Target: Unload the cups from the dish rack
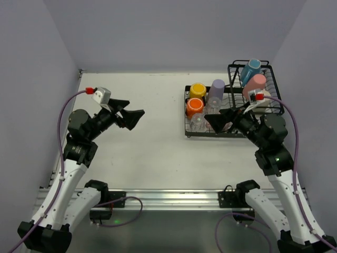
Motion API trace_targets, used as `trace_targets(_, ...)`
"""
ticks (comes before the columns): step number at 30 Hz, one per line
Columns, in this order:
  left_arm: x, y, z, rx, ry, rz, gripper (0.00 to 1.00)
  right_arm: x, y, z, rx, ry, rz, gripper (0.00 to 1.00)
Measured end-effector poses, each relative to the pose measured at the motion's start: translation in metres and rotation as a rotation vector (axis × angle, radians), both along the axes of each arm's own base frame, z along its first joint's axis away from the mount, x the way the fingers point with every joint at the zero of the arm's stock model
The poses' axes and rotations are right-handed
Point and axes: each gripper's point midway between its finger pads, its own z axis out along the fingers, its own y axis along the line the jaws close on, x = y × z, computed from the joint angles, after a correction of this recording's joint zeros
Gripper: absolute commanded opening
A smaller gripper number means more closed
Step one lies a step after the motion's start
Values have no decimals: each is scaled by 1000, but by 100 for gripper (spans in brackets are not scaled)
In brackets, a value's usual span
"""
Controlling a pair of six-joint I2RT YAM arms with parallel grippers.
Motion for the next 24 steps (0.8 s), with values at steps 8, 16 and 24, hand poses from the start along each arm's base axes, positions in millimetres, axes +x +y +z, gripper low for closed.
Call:
trace_targets(8,0,-1,-7,16,19,-6,100,10,2,-28,-62,102,-7,99)
trace_targets(16,-2,0,-21,19,56,-7,100,29,14,-70,-221,237,-59,99)
trace_targets(24,0,0,-46,38,141,-3,100,51,-1,-120,-389,367,-194,94)
